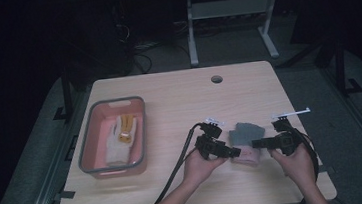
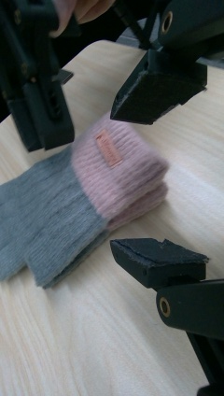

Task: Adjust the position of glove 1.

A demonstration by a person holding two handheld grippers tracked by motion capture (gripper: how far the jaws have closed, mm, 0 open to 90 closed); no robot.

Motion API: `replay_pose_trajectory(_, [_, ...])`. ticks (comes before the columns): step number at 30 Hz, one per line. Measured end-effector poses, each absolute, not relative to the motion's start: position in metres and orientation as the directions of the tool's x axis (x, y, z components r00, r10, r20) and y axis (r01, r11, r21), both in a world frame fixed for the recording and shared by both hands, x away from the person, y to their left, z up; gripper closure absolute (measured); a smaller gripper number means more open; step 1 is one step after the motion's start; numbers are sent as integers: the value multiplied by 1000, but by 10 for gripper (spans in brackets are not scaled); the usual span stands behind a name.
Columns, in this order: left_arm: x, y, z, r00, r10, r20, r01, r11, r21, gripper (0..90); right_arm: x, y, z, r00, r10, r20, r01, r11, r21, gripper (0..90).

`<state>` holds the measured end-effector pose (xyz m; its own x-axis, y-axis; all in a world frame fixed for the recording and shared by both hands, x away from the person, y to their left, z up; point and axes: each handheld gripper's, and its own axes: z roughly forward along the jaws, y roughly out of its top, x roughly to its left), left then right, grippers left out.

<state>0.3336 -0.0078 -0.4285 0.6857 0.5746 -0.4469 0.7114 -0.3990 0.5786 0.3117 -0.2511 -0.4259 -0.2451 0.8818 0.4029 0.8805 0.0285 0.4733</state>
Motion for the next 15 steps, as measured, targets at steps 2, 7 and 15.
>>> replay_pose_trajectory(2, [335, -10, -431, 680, 576, -454, 718, -395, 573, 316, 311, -253, -428, -234, 883, 406, 882, 18, 470, 509])
replay_pose_trajectory(7, [336, -18, -439, 672, 587, -453, 727, -404, 556, 339, 311, -259, -434, -211, 876, 433, 888, -14, 460, 506])
replay_pose_trajectory(15, [338, -23, -447, 661, 608, -439, 733, -403, 548, 377, 312, -260, -445, -196, 871, 451, 896, -28, 444, 500])
